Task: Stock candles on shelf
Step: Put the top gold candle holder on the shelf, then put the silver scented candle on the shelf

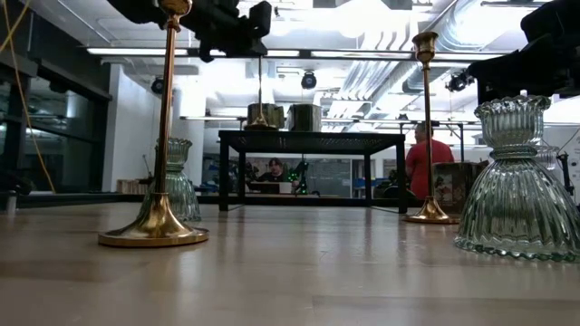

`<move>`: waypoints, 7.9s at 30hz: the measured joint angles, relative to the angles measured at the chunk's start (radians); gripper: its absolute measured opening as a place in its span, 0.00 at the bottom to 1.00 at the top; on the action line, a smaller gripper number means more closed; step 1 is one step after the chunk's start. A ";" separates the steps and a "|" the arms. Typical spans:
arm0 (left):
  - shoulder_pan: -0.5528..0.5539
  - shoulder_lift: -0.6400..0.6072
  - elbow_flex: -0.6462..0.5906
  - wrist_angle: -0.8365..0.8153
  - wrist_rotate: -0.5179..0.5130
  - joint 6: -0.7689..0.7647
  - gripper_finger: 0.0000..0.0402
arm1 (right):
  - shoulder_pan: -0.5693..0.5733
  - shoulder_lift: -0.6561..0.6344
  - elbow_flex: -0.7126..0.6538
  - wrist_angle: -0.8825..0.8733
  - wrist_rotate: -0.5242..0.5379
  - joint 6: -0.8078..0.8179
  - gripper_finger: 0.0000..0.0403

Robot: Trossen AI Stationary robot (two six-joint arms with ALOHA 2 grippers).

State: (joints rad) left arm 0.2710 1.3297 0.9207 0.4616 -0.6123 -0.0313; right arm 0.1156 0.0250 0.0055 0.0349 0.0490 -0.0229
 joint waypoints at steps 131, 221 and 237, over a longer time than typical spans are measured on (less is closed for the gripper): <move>-0.003 -0.967 -0.904 -0.118 0.762 -0.078 0.57 | 0.000 0.000 0.000 0.000 0.000 0.000 0.01; -0.003 -0.979 -0.887 -0.307 0.758 -0.079 0.57 | -0.548 0.587 0.803 -0.965 0.410 0.731 0.01; -0.003 -0.979 -0.886 -0.307 0.758 -0.079 0.57 | -0.792 0.872 0.803 -0.948 0.116 0.617 0.47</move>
State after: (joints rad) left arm 0.2676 0.3511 0.0345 0.1546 0.1459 -0.1101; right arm -0.6762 0.8975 0.8084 -0.9131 0.1653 0.5938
